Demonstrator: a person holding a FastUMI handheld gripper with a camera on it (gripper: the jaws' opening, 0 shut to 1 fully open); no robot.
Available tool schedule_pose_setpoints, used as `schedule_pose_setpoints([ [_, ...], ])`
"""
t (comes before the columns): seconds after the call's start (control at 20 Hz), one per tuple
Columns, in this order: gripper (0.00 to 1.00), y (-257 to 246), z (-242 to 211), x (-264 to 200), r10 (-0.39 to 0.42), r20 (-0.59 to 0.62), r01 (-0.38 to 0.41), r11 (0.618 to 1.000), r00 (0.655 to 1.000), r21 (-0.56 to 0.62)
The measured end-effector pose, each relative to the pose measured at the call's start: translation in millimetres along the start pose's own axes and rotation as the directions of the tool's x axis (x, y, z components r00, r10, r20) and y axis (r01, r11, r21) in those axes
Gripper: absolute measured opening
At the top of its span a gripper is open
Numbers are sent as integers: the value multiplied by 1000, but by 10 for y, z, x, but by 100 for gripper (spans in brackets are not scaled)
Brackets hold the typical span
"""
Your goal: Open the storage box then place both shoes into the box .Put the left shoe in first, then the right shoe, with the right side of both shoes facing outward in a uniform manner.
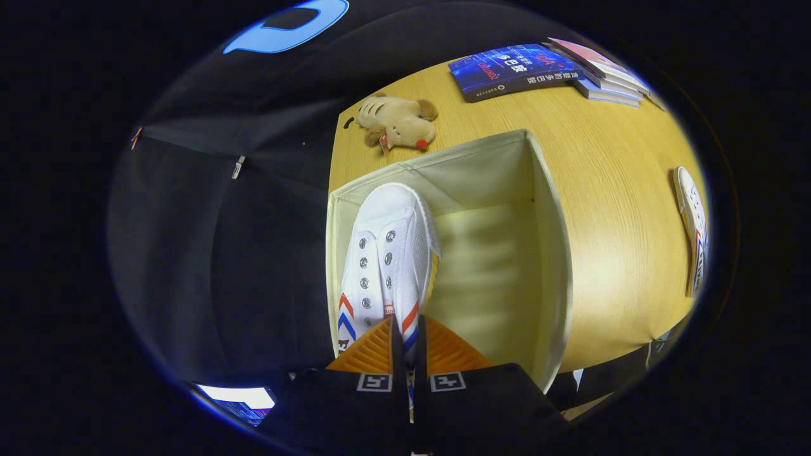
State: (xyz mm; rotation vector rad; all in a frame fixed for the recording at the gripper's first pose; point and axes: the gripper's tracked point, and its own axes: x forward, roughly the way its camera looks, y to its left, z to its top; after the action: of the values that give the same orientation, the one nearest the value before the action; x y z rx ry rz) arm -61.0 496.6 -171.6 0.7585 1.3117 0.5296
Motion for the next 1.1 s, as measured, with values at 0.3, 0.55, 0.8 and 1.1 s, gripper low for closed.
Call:
schedule_pose_setpoints([
  [0.3,24,131,-67,159,75,-26,-75,997,997,19],
  [0.55,97,257,-16,121,116,-28,-117,993,993,-32],
  [0.8,97,279,104,-73,154,3,-153,988,988,-22],
  [1.1,97,190,248,-595,221,30,-219,975,975,-42],
])
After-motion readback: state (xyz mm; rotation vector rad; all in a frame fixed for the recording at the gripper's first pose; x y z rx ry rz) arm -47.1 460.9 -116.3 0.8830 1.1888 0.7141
